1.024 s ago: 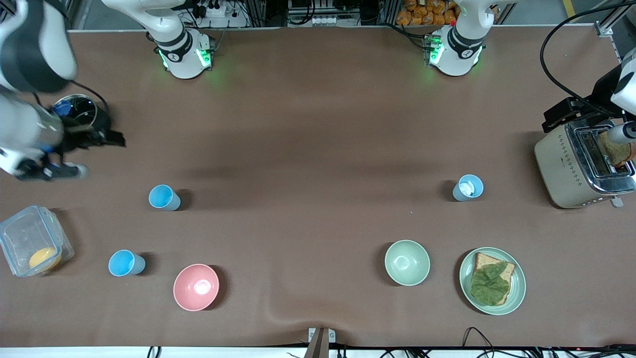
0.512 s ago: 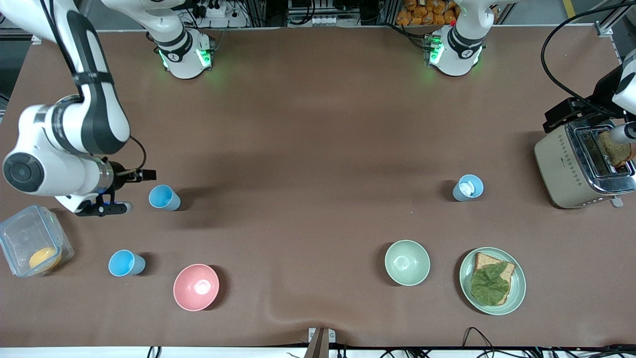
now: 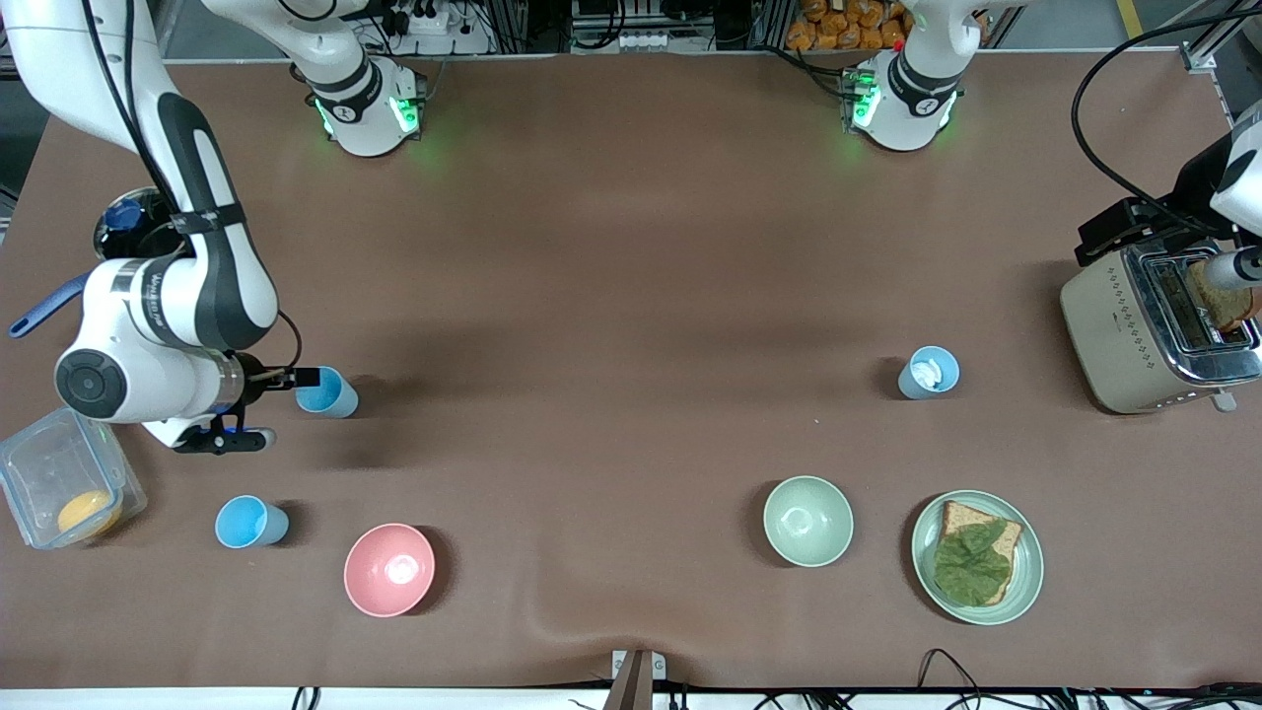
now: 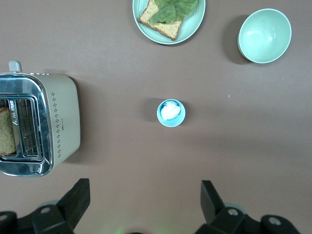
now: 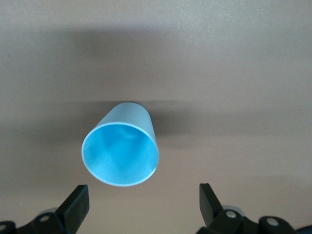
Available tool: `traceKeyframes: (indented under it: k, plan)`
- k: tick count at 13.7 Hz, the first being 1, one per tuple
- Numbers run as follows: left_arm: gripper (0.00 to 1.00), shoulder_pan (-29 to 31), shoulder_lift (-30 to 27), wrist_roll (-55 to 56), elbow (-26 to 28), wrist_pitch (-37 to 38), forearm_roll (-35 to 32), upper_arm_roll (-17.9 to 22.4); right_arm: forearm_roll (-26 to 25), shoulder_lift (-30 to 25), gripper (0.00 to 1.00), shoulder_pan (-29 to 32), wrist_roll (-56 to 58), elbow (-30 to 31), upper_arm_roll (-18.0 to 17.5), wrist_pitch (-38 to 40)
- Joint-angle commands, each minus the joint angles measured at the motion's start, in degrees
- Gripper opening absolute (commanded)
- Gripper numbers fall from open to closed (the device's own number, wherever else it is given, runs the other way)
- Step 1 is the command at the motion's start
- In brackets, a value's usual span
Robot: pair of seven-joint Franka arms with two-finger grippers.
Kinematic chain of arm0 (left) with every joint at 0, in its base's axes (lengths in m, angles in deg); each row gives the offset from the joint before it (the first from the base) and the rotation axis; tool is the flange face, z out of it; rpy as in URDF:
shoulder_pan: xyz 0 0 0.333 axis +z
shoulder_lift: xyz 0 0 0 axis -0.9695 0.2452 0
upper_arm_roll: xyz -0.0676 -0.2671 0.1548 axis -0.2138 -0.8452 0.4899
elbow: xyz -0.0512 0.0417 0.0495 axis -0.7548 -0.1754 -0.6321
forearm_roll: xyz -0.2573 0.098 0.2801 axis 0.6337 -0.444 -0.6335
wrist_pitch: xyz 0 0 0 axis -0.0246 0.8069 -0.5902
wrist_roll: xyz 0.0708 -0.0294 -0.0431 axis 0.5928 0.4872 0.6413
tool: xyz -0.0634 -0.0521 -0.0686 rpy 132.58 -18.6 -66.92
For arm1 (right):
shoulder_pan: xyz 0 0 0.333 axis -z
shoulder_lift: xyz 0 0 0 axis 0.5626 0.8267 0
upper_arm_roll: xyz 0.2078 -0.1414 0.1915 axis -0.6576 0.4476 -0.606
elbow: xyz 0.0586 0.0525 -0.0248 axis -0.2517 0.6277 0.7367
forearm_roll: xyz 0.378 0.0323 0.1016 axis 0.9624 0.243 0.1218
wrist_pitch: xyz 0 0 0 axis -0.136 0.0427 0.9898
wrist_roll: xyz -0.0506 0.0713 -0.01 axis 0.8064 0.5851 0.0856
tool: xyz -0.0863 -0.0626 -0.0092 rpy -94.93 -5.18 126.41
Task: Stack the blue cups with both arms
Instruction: 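Grasp the blue cup with the right gripper while the left gripper moves out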
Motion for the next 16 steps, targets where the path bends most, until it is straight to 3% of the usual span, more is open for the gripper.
traceKeyframes:
  k: [1,7,8,9,10,12,16]
  plan:
    - [1.00,-0.4,0.8,-0.3,-0.9,0.9,1.1,0.1,-0.6,1.6,1.00,0.6,0.2,-0.5,-0.4,-1.8]
    - [1.00,-0.9,2.9,-0.2,-0.8,0.5,0.9,-0.5,-0.5,5.5,1.00,1.8,0.2,-0.4,-0.5,-4.7]
    - [1.00,-0.9,3.6,-0.2,-0.7,0.4,0.8,-0.5,-0.5,5.9,0.65,1.9,0.3,-0.2,-0.5,-5.3]
    - [1.00,-0.9,4.3,-0.2,-0.6,0.4,0.6,-0.6,-0.2,6.0,0.17,2.1,0.2,0.2,-0.6,-5.8]
    - [1.00,-0.9,4.9,-0.2,0.3,-0.4,0.3,-0.5,0.1,6.0,0.00,2.1,0.2,0.6,-0.6,-6.2]
    - [1.00,-0.6,5.0,0.1,6.2,-6.3,0.1,-0.4,0.2,6.0,0.00,2.0,0.2,0.8,-0.6,-6.3]
    - [1.00,-0.1,4.2,0.2,23.4,-24.6,0.1,-0.4,0.2,5.1,0.00,1.9,0.1,0.7,-0.6,-4.9]
